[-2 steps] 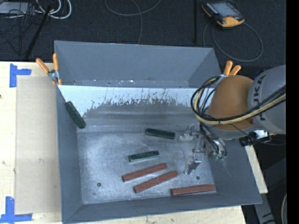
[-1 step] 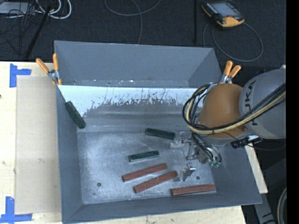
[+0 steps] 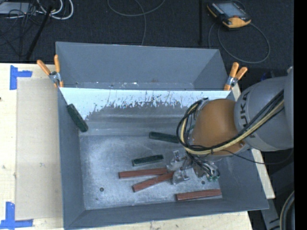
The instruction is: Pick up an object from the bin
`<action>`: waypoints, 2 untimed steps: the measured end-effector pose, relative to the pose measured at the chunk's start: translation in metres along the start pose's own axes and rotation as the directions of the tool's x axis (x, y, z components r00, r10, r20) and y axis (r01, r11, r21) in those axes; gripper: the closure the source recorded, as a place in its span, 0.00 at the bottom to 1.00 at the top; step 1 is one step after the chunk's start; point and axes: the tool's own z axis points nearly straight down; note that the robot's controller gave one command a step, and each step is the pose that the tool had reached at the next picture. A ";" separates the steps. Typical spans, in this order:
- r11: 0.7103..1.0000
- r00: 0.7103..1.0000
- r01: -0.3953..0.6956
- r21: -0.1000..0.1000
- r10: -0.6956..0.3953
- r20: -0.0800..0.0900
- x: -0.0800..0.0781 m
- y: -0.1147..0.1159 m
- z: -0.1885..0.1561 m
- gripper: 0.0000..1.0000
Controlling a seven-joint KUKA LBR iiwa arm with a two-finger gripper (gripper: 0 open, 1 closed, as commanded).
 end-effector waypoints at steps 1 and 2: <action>1.000 1.000 0.000 0.000 0.000 0.000 0.000 0.000 0.000 1.00; 0.999 0.999 0.048 -0.006 -0.048 -0.016 -0.020 0.028 -0.136 1.00</action>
Offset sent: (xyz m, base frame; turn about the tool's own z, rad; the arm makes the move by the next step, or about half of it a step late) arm 0.0103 0.0311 0.1363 -0.0450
